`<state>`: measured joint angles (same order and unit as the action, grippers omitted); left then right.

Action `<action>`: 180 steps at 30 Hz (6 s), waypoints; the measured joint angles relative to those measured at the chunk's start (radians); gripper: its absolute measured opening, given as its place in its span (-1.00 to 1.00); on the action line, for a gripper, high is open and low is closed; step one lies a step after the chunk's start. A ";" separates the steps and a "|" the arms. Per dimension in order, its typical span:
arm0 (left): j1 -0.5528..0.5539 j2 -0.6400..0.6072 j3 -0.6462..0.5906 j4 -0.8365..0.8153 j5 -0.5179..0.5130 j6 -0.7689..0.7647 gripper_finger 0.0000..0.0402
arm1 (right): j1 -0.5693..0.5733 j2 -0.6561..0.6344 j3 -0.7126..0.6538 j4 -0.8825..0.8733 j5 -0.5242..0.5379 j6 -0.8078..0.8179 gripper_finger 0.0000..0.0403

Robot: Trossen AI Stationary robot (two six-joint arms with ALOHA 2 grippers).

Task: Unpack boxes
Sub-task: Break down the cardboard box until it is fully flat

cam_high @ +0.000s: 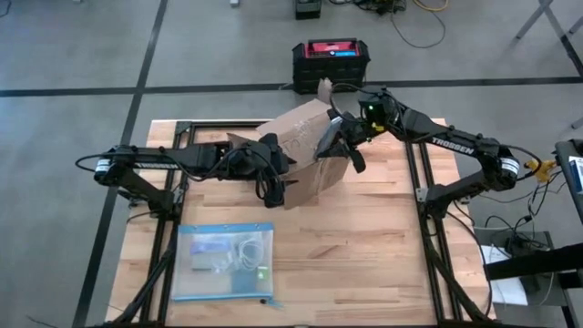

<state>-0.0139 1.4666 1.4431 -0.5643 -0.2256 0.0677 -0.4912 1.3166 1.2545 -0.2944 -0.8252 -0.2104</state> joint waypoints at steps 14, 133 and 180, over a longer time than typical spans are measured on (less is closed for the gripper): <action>0.001 0.020 0.001 -0.003 -0.001 -0.002 0.13 | -0.050 -0.019 0.000 -0.062 -0.046 -0.041 -0.77; 0.003 0.035 0.001 -0.029 -0.002 -0.028 0.13 | -0.241 -0.032 0.026 -0.159 -0.221 -0.123 -0.77; 0.006 0.036 0.001 -0.019 -0.004 -0.036 0.17 | -0.207 -0.038 0.023 -0.198 -0.193 -0.166 -0.77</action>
<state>-0.0082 1.5028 1.4437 -0.5835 -0.2298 0.0322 -0.6987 1.2783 1.2774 -0.4925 -1.0184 -0.3761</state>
